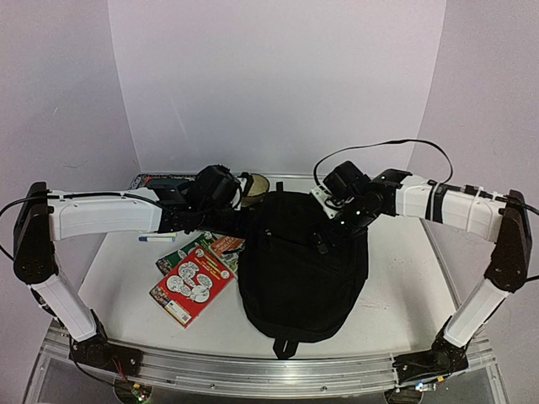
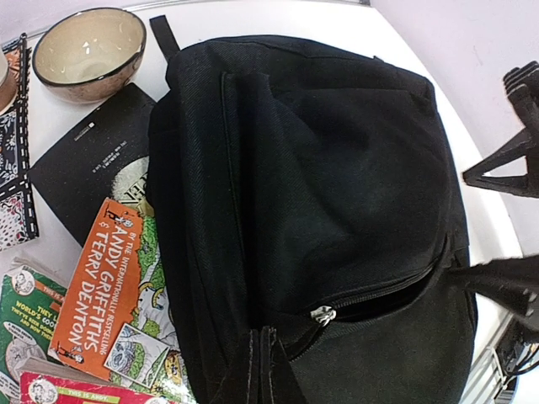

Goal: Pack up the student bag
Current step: Pick up the lower front pocket of the student bag.

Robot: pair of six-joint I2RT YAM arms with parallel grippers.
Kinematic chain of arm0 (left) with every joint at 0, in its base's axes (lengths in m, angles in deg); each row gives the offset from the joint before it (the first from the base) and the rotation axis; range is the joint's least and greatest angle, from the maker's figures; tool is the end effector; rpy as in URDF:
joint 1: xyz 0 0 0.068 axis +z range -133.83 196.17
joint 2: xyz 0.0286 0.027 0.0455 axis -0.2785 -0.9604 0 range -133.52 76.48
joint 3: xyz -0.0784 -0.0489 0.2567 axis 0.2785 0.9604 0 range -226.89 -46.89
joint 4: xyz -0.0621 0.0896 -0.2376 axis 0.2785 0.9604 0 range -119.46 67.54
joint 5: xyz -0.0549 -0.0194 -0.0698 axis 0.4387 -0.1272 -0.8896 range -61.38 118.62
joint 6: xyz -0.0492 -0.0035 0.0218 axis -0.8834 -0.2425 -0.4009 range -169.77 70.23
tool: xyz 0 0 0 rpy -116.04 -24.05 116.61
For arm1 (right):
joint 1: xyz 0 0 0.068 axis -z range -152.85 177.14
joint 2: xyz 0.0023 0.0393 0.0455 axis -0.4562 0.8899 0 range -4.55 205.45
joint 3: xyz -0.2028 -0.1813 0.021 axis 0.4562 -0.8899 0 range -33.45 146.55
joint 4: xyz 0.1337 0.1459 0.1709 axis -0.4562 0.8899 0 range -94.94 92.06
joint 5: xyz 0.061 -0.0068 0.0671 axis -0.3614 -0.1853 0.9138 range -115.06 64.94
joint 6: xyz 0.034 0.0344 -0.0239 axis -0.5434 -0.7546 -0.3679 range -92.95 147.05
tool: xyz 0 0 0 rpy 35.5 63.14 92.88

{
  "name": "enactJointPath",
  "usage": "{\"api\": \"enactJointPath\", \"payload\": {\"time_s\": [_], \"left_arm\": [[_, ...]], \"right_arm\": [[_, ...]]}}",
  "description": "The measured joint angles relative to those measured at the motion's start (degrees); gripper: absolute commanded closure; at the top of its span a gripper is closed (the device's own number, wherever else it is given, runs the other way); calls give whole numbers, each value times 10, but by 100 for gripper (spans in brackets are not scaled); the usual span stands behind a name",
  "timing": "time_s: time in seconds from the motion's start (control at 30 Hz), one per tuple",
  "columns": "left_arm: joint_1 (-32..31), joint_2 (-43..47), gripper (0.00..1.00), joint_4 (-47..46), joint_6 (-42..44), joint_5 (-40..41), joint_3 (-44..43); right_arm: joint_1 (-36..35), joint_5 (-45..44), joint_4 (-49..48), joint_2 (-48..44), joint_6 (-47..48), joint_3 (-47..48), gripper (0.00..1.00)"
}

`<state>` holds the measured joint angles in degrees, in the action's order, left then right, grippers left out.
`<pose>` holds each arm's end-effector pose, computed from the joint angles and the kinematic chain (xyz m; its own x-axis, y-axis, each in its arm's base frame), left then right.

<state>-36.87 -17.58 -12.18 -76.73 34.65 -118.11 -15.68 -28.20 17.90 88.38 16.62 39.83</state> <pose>0.2262 -0.2945 0.2666 -0.6837 0.1587 -0.7123 0.4896 0.8236 -0.2864 0.2692 0.2469 0.2772 -0.6048 -0.3140 -0.7319 -0.5486 0.8304 0.0970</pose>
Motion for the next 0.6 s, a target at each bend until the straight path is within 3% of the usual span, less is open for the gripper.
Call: {"api": "enactJointPath", "payload": {"time_s": [0.33,0.6], "left_arm": [[0,0,100,-4,-3,-5,0],[0,3,100,-4,-5,-10,0]], "right_arm": [[-57,-86,-11,51,38,26,2],[-62,-123,-33,64,36,26,2]]}}
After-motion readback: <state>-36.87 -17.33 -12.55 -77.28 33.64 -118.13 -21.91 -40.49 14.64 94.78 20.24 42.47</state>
